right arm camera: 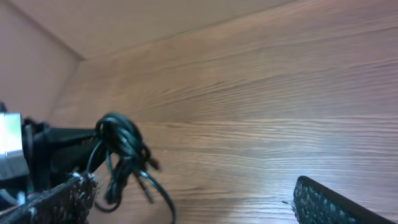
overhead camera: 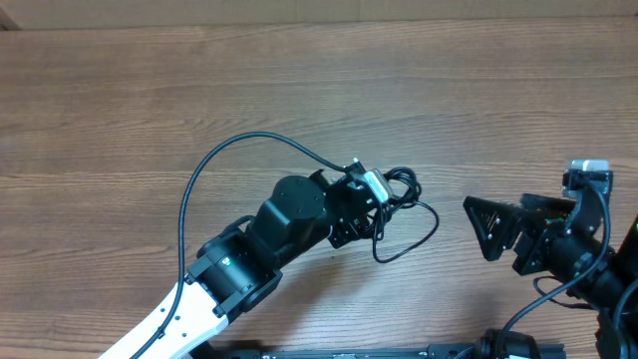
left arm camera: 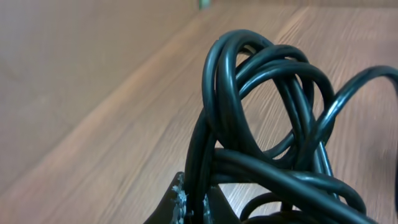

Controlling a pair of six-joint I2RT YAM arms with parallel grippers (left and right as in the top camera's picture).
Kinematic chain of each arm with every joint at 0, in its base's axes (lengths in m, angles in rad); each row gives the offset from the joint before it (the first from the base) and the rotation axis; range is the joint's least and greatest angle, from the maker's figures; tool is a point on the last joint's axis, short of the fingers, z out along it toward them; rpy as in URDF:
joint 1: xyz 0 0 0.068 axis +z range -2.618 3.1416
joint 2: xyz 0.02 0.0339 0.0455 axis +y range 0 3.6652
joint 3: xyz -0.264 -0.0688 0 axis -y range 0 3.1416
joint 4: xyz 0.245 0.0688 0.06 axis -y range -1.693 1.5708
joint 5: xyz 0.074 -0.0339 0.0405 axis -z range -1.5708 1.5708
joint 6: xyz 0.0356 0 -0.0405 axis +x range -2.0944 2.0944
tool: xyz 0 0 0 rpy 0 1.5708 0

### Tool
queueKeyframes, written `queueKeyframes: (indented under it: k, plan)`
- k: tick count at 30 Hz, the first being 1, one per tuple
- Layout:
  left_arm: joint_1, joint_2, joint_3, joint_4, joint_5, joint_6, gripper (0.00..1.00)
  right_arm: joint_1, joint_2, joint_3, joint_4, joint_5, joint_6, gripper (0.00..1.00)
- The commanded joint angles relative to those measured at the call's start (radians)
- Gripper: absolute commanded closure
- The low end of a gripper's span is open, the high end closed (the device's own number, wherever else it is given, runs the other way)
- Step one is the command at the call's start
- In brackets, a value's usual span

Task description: Untangle cables

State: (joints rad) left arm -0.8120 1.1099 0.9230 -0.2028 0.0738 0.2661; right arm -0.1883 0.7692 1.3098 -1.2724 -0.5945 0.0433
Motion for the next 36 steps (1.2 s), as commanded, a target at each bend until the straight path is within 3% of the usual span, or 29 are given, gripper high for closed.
queueKeyframes:
  k: [1,11,15,21,31,36]
  plan:
    - [-0.003,-0.02,0.024,0.068,0.16,0.09,0.96,-0.002,0.004,0.025,0.013,-0.19,-0.015,0.0]
    - [-0.003,-0.02,0.024,0.108,0.254,0.121,0.96,-0.002,0.004,0.025,0.018,-0.249,-0.015,0.0]
    - [-0.003,-0.019,0.024,0.169,0.378,0.18,0.96,-0.002,0.004,0.025,0.02,-0.248,-0.054,0.0]
    - [-0.003,-0.019,0.024,0.245,0.452,0.236,0.96,-0.002,0.004,0.025,0.022,-0.249,-0.079,0.0]
    - [-0.003,-0.018,0.024,0.346,0.447,0.197,0.96,-0.002,0.004,0.025,0.021,-0.459,-0.181,0.11]
    - [-0.003,-0.018,0.024,0.348,0.447,0.198,0.96,-0.002,0.004,0.025,0.02,-0.463,-0.18,0.26]
